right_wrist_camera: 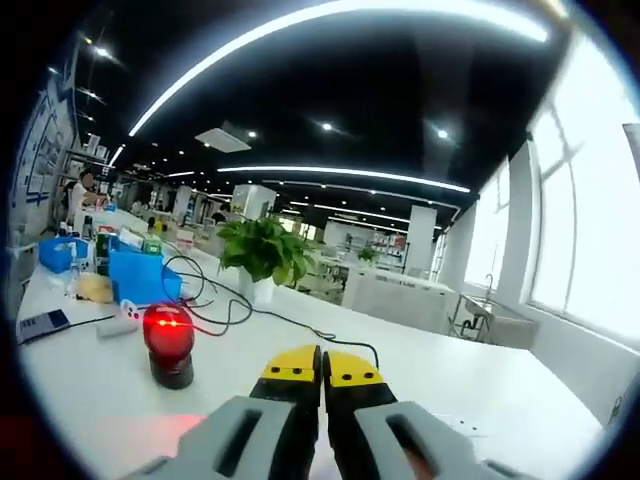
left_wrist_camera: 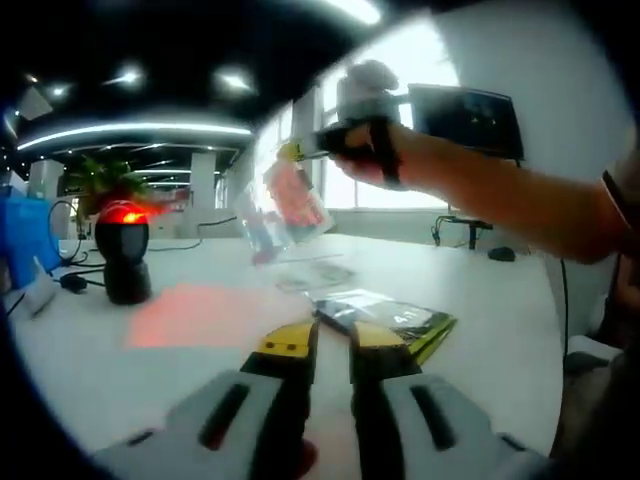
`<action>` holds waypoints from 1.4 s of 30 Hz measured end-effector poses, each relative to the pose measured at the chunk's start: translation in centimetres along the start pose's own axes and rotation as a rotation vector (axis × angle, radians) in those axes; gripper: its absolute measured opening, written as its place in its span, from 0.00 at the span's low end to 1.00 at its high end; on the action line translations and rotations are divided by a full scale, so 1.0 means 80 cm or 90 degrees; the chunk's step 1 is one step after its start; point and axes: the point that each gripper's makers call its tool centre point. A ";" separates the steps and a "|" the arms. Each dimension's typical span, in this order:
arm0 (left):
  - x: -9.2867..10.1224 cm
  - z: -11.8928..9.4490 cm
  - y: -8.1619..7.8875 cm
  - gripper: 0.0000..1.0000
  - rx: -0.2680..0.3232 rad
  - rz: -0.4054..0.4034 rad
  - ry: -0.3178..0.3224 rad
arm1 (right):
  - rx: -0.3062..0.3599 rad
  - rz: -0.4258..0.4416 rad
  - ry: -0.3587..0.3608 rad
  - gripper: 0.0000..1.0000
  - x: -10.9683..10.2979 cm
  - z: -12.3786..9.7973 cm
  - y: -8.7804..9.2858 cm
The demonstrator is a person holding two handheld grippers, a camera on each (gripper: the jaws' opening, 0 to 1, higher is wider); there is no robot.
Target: Clip sheet goods on table flip sheet goods clip sheet goods scan sheet goods put sheet goods back to table
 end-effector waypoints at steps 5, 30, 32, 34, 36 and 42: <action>-0.002 0.002 0.002 0.06 -0.002 0.001 -0.002 | -0.003 -0.007 -0.002 0.00 0.015 -0.017 0.003; 0.000 -0.004 0.003 0.06 -0.011 0.014 -0.021 | -0.036 0.064 -0.078 0.00 0.040 -0.033 0.054; 0.000 -0.004 0.002 0.06 -0.011 0.015 -0.023 | -0.042 0.065 -0.073 0.00 0.047 -0.032 0.060; 0.001 -0.005 0.002 0.06 -0.012 0.015 -0.023 | -0.051 0.065 -0.061 0.00 0.059 -0.029 0.070; 0.001 -0.004 0.003 0.06 -0.013 0.017 -0.023 | -0.056 0.064 -0.055 0.00 0.066 -0.026 0.076; 0.002 -0.005 0.003 0.06 -0.014 0.020 -0.023 | -0.093 0.046 -0.031 0.00 0.088 -0.014 0.103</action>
Point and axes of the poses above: the point that each gripper's makers call its tool centre point, and the gripper's own axes: z roughly forward along the fingers, x roughly to its right, y roughly out of its underside, and after that the axes turned 15 degrees about -y, right-handed
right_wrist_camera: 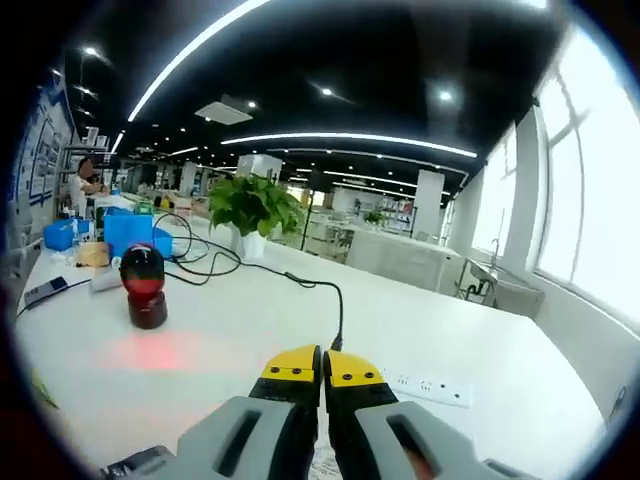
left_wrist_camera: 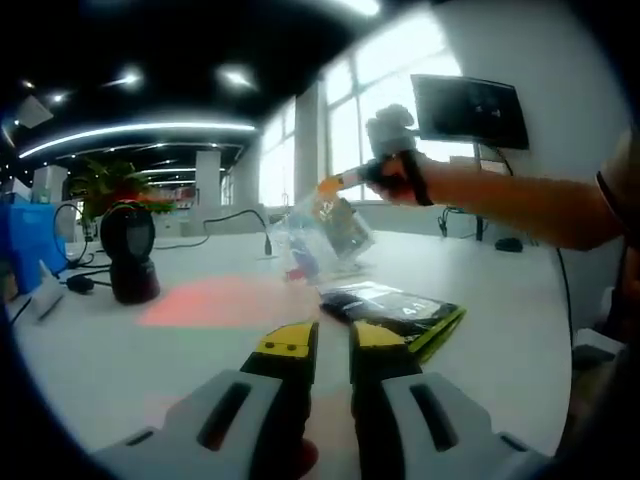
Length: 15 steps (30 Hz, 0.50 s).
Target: Clip sheet goods on table flip sheet goods clip sheet goods scan sheet goods put sheet goods back to table
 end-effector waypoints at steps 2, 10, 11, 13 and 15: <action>0.000 0.001 0.000 0.06 0.000 0.000 0.000 | -0.006 -0.001 0.004 0.00 0.005 0.005 0.006; 0.002 0.000 0.000 0.06 0.000 -0.002 0.003 | -0.033 0.017 0.016 0.00 0.023 0.024 0.035; 0.003 0.000 0.000 0.06 0.000 -0.002 0.003 | -0.037 0.021 0.019 0.00 0.024 0.025 0.039; 0.002 0.000 0.000 0.06 0.000 0.001 0.004 | -0.042 0.027 0.024 0.00 0.030 0.027 0.045; 0.003 -0.001 0.000 0.06 0.000 0.003 0.004 | -0.048 0.029 0.030 0.00 0.037 0.029 0.053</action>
Point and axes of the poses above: the point that each gripper's makers call its tool centre point, and the gripper's own axes: z roughly forward along the fingers, x roughly to its right, y roughly out of its underside, and after that the axes turned 15 degrees about -y, right-handed
